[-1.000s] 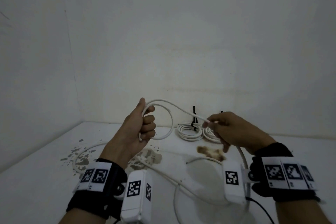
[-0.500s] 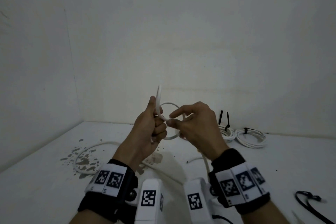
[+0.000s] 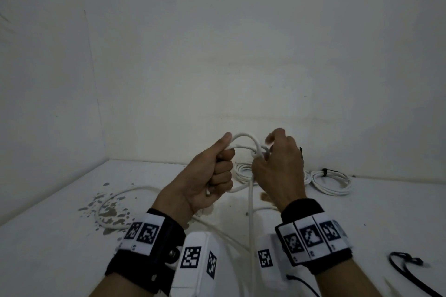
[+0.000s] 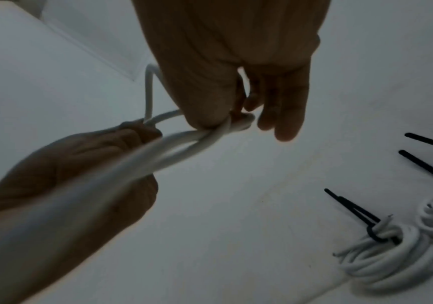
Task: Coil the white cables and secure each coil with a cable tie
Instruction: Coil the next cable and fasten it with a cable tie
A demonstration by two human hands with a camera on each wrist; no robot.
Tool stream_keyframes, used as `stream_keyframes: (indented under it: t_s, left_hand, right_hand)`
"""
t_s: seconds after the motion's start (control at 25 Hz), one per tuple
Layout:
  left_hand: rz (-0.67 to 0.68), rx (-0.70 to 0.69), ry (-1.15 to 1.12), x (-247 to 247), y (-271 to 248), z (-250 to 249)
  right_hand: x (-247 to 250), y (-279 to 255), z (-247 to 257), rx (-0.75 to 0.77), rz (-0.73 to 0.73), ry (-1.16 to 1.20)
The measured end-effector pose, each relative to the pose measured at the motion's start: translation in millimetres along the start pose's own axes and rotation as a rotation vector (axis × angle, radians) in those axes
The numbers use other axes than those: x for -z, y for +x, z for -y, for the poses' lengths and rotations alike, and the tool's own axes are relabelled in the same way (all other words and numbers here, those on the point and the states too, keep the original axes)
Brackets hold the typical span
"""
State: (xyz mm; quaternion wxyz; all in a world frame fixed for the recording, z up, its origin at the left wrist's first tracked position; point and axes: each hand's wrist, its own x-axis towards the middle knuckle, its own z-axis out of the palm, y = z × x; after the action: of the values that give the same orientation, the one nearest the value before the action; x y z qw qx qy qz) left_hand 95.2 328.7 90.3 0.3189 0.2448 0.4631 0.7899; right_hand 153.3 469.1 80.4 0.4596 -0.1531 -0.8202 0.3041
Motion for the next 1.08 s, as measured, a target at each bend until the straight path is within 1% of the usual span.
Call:
stream_keyframes:
  t_s: [0.04,0.12,0.16,0.2,0.28,0.36,0.4,0.44,0.48,0.52,0.56,0.6,0.64,0.68,0.72,0.76,0.8,0.84,0.88,0.92,0.96,1.0,1.08]
  left_hand:
    - [-0.027,-0.007,-0.001,3,1,-1]
    - [-0.088,-0.022,-0.023,11,3,-5]
    - [-0.117,-0.020,-0.048,17,3,-6]
    - [-0.142,-0.022,-0.072,23,4,-9]
    - [-0.192,-0.036,-0.081,35,4,-13]
    - [-0.215,-0.038,-0.053,40,6,-13]
    - [-0.231,-0.038,-0.032,42,6,-13]
    - [-0.249,-0.045,0.002,43,6,-13]
    - [-0.266,-0.054,0.045,45,6,-13]
    - [-0.287,-0.057,0.088,48,6,-13]
    - [-0.313,-0.060,0.120,52,4,-14]
    - [-0.341,-0.067,0.134,58,3,-15]
    - [-0.367,-0.073,0.131,64,2,-17]
    - [-0.386,-0.081,0.122,69,0,-20]
    - [-0.398,-0.093,0.119,75,-2,-23]
    - [-0.410,-0.102,0.114,80,-3,-26]
    - [-0.417,-0.107,0.102,85,-4,-28]
    - [-0.418,-0.102,0.077,88,-4,-29]
    - [-0.417,-0.095,0.036,92,-5,-29]
    - [-0.411,-0.092,-0.005,95,-5,-29]
    - [-0.405,-0.095,-0.034,97,-4,-29]
    - [-0.407,-0.101,-0.040,99,-4,-30]
    - [-0.444,-0.123,0.007,104,-5,-34]
  right_hand:
    - [-4,1,-1,-0.093,0.067,0.124]
    - [-3,5,1,-0.346,0.329,0.518]
    - [2,8,2,-0.445,0.447,0.664]
    - [8,12,1,-0.532,0.514,0.822]
    - [21,20,0,-0.726,0.517,1.131]
    - [33,29,-5,-0.851,0.440,1.271]
    - [39,31,-5,-0.857,0.418,1.277]
    - [42,32,-6,-0.828,0.411,1.255]
    - [45,32,-7,-0.713,0.383,1.120]
    - [46,31,-8,-0.540,0.315,0.867]
    - [47,28,-8,-0.317,0.236,0.555]
    - [47,25,-5,-0.133,0.142,0.266]
    - [45,21,-2,-0.021,0.062,0.067]
    - [42,17,2,0.019,0.027,-0.034]
    - [36,15,5,-0.003,0.020,-0.049]
    - [33,16,9,-0.126,0.038,0.093]
    - [31,20,9,-0.295,0.087,0.380]
    - [32,22,12,-0.484,0.221,0.734]
    - [35,23,16,-0.600,0.381,1.008]
    - [41,24,19,-0.608,0.516,1.110]
    - [44,25,16,-0.524,0.539,1.020]
    - [43,25,11,-0.334,0.475,0.791]
    - [36,19,-2,0.128,0.207,0.111]
